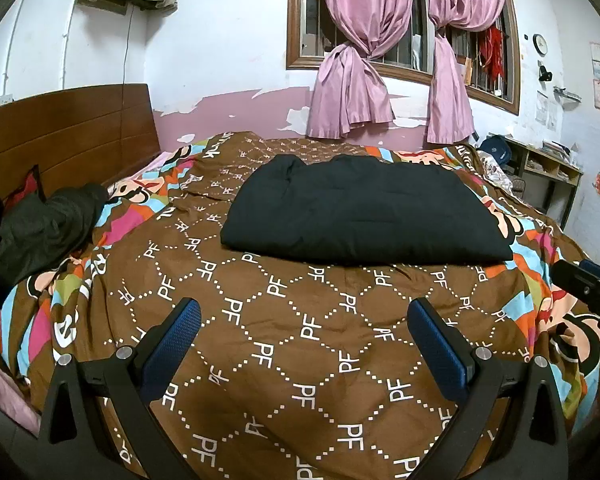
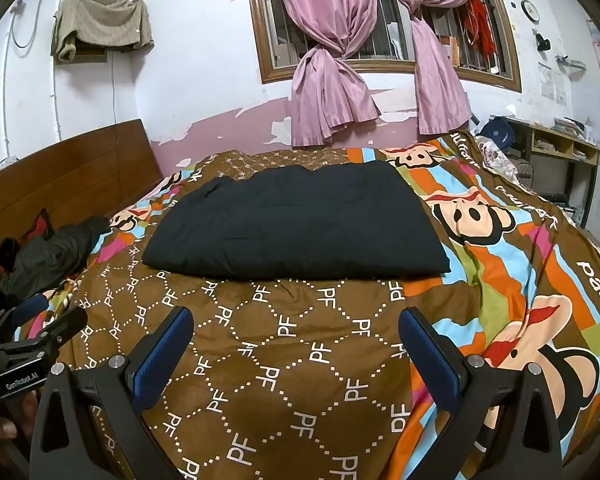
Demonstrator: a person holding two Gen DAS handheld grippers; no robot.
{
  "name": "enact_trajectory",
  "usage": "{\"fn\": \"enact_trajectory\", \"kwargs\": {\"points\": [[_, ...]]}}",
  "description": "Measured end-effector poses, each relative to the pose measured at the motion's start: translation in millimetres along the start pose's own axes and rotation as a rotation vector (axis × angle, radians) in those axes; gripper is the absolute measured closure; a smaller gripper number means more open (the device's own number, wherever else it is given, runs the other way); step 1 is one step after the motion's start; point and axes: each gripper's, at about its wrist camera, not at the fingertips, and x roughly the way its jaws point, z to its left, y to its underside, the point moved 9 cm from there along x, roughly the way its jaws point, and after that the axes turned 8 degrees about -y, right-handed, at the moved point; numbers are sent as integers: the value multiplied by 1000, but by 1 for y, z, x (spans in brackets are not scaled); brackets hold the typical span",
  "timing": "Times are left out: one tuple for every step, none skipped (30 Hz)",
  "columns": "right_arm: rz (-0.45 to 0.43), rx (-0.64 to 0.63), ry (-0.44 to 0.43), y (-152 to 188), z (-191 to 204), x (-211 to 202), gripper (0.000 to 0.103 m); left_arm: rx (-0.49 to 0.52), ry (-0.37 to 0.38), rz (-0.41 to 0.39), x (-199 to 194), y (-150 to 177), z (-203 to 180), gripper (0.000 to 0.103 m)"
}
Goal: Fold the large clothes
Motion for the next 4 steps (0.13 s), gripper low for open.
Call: {"fn": "enact_trajectory", "kwargs": {"points": [[3, 2, 0, 0, 0, 0, 0, 5, 1, -1, -1, 0, -1, 2], [5, 3, 0, 0, 0, 1, 0, 8, 0, -2, -1, 0, -1, 2], [5, 4, 0, 0, 0, 0, 0, 11, -2, -3, -1, 0, -1, 2], [5, 5, 0, 0, -1, 0, 0, 13, -5, -2, 0, 0, -1, 2]]}}
